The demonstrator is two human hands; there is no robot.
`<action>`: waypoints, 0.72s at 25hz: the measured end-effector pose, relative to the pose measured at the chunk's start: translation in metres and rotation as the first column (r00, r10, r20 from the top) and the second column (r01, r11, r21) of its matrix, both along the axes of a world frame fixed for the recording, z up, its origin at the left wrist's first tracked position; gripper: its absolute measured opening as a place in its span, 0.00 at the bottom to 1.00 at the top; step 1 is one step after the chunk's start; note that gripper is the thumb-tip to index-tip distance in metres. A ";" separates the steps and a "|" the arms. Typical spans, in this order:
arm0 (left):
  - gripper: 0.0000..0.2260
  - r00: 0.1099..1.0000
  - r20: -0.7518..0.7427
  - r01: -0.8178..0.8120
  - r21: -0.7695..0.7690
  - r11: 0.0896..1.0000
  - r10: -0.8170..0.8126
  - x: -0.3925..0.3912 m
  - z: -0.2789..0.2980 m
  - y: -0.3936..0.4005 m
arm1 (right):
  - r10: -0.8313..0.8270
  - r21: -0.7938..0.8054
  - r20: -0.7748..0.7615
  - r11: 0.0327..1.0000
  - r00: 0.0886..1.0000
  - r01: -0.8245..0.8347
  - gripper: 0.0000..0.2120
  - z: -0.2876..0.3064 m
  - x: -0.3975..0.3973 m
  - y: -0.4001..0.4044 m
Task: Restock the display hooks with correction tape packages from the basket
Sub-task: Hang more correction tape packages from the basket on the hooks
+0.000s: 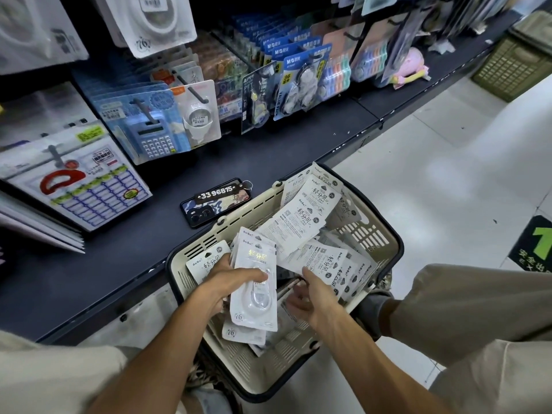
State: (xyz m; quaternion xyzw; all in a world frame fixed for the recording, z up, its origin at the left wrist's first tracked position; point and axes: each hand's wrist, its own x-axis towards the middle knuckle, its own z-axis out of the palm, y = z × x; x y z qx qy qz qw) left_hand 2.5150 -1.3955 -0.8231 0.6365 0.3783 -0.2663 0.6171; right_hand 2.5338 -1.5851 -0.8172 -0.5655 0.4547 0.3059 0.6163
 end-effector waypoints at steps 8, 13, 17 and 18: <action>0.30 0.977 0.211 -0.017 0.090 0.996 -0.003 0.020 0.034 0.004 | 0.631 -0.818 0.400 0.573 0.665 -0.052 0.13 0.056 0.017 -0.011; 0.37 0.912 0.390 -0.113 -0.063 0.992 0.129 0.029 0.093 -0.001 | 0.652 -0.329 0.617 0.722 0.440 -0.609 0.25 0.134 0.028 0.005; 0.39 0.861 0.473 -0.095 -0.213 0.972 0.188 0.021 0.142 0.010 | 0.720 -0.466 0.680 0.570 0.138 -0.676 0.24 0.172 0.040 -0.007; 0.40 0.849 0.489 -0.091 -0.240 0.967 0.201 0.020 0.156 0.013 | 0.687 -0.442 0.702 0.624 0.185 -0.644 0.30 0.181 0.043 -0.008</action>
